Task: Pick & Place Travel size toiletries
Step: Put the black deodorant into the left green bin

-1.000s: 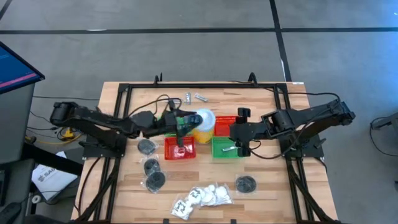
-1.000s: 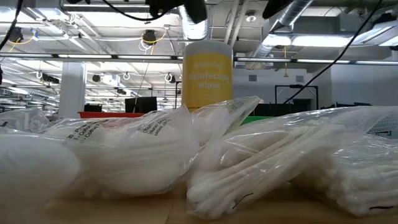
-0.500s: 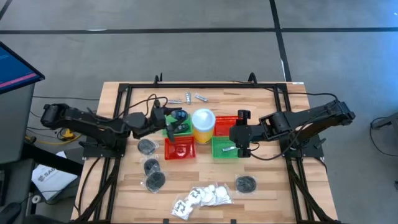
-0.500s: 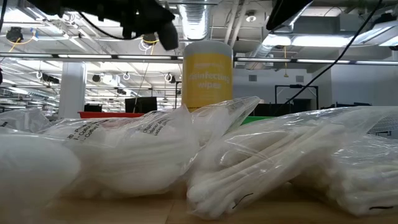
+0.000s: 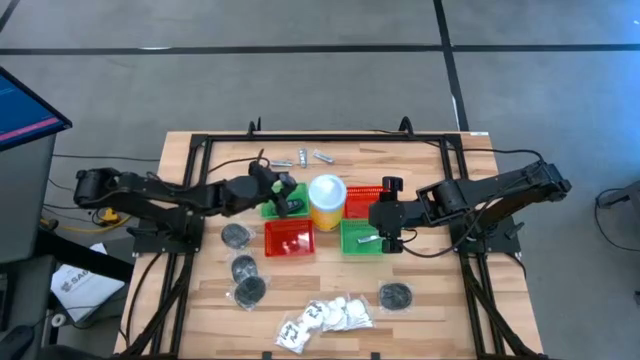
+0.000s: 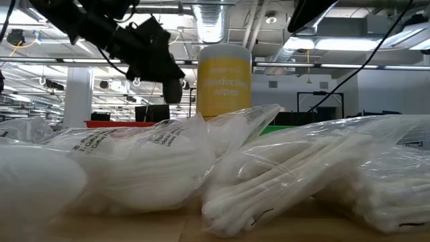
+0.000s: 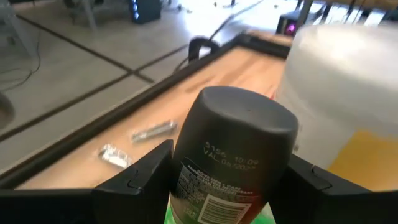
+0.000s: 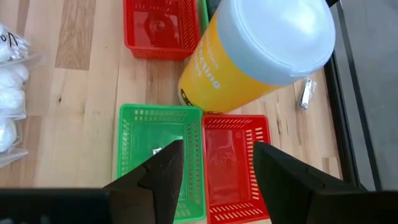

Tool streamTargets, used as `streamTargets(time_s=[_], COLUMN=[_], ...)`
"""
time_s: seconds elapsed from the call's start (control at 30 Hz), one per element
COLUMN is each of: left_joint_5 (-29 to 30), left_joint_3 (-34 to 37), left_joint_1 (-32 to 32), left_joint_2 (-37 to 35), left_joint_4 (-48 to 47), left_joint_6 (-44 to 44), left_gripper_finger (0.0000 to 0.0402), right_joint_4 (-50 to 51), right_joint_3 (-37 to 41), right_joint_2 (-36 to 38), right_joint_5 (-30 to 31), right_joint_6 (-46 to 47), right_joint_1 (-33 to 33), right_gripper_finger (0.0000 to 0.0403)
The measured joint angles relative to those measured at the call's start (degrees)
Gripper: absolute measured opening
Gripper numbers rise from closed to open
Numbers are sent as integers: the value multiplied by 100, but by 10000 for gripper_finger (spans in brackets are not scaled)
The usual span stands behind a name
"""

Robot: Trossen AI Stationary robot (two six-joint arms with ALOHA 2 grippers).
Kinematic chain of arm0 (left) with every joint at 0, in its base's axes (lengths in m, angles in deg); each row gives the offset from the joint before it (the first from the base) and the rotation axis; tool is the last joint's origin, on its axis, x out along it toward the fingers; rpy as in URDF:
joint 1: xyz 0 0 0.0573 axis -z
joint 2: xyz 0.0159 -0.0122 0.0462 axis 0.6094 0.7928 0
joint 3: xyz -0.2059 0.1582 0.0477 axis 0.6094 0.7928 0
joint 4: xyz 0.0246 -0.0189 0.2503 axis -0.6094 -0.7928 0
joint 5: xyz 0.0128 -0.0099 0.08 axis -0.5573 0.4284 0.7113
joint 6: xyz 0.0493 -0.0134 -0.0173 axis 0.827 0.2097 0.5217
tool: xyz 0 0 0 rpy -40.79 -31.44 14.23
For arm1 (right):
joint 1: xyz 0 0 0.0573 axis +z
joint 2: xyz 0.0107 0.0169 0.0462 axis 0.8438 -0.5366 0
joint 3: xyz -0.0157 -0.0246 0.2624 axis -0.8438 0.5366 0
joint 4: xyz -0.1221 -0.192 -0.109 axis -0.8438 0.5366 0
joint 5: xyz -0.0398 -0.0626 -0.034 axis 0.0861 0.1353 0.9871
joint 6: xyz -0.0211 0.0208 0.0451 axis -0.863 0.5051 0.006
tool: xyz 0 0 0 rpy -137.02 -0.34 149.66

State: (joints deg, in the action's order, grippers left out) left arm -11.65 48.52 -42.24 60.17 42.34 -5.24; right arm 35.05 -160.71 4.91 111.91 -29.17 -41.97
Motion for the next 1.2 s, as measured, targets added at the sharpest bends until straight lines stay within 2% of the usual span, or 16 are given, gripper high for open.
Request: streamTargets(time_s=[0.33,0.43,0.93,1.2], left_joint_5=[-27,-201,-439,-439], left_joint_3=[1,1,-2,-2], left_joint_1=[-135,-257,-479,-468], left_joint_2=[780,970,1442,1447], left_joint_4=[15,10,20,23], left_joint_6=[-306,-442,-640,-639], left_gripper_finger=[199,199,199,233], right_joint_4=[-2,-2,-7,-7], right_joint_3=[0,0,0,0], right_joint_2=[0,0,0,0], right_joint_5=[0,0,0,0], right_joint_6=[2,2,2,2], right_joint_1=[0,0,0,2], right_gripper_finger=[176,177,168,167])
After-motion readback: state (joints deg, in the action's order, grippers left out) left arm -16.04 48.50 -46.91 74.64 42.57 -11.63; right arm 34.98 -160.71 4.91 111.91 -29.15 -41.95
